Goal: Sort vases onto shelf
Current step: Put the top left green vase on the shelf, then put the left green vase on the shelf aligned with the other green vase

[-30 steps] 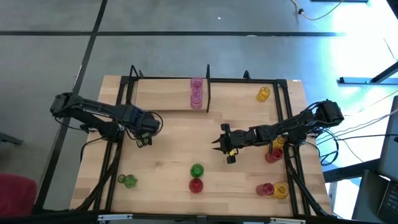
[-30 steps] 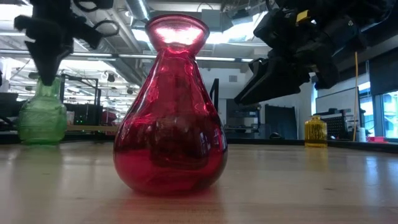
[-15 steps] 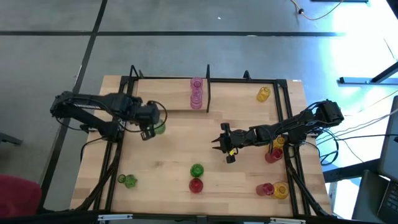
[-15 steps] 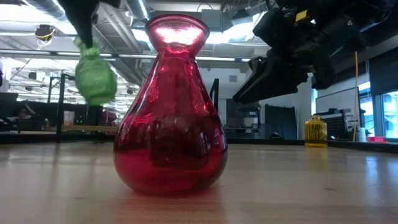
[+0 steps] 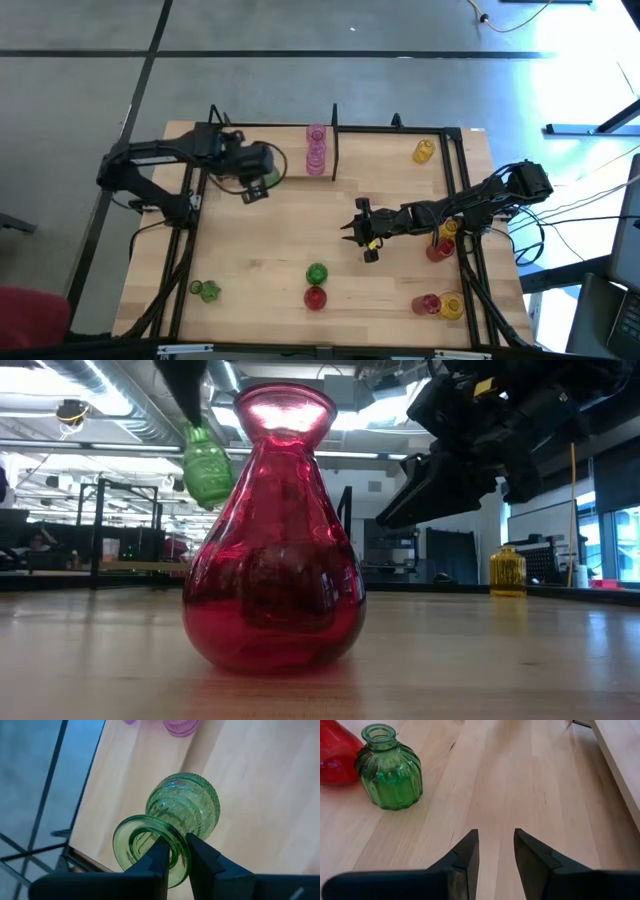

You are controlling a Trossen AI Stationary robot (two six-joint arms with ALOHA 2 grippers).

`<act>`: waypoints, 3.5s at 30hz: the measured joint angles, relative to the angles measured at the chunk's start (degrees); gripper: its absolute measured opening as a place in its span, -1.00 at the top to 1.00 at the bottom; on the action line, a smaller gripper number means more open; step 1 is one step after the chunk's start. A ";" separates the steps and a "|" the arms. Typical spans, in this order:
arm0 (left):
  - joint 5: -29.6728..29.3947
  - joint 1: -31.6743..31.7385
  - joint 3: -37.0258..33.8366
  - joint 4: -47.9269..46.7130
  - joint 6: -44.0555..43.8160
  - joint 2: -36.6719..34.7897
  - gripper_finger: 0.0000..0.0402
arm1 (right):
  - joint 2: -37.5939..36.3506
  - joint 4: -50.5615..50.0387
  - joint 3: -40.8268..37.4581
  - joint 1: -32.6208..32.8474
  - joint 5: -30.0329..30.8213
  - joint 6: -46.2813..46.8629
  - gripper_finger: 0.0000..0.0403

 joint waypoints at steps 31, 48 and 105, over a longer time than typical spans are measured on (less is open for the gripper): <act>4.00 27.14 15.61 11.02 36.99 25.07 0.79 | 0.00 -0.46 0.02 0.00 0.02 -1.59 0.46; 7.06 29.31 14.86 16.53 41.24 26.21 0.79 | 0.00 -0.50 0.00 0.00 0.00 -1.61 0.46; 8.49 23.02 28.88 4.01 30.87 23.80 0.37 | 0.00 -0.90 0.02 0.00 -0.02 -1.13 0.46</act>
